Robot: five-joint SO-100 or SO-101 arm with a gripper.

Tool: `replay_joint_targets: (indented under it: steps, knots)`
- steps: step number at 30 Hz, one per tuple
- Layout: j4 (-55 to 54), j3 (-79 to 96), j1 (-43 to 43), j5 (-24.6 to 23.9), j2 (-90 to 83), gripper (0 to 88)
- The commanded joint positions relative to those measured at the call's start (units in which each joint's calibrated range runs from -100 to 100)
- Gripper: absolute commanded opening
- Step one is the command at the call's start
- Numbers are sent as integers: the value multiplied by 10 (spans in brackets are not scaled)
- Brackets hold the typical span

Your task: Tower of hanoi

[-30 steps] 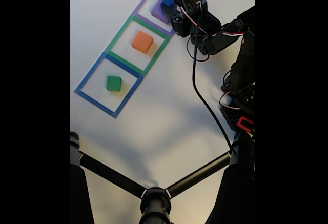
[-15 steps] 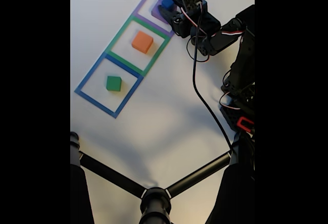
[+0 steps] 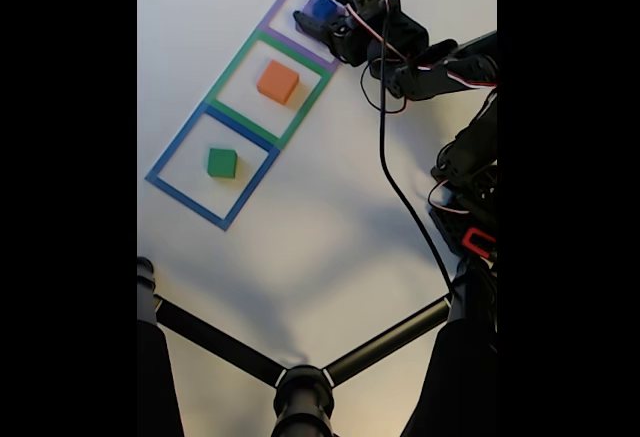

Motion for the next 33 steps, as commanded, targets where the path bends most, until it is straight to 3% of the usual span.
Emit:
replay_joint_targets:
  steps: [1, 9, 14, 18, 27, 33]
  knots:
    - [198, -68, -2, 0, -142, 224]
    - [533, -249, -3, 0, -243, 283]
    - [871, -485, 3, 0, -255, 302]
    - [1071, -630, 5, 0, -254, 306]
    - [1246, -737, -19, 0, -266, 335]
    - [1286, -758, -64, 0, -279, 207]
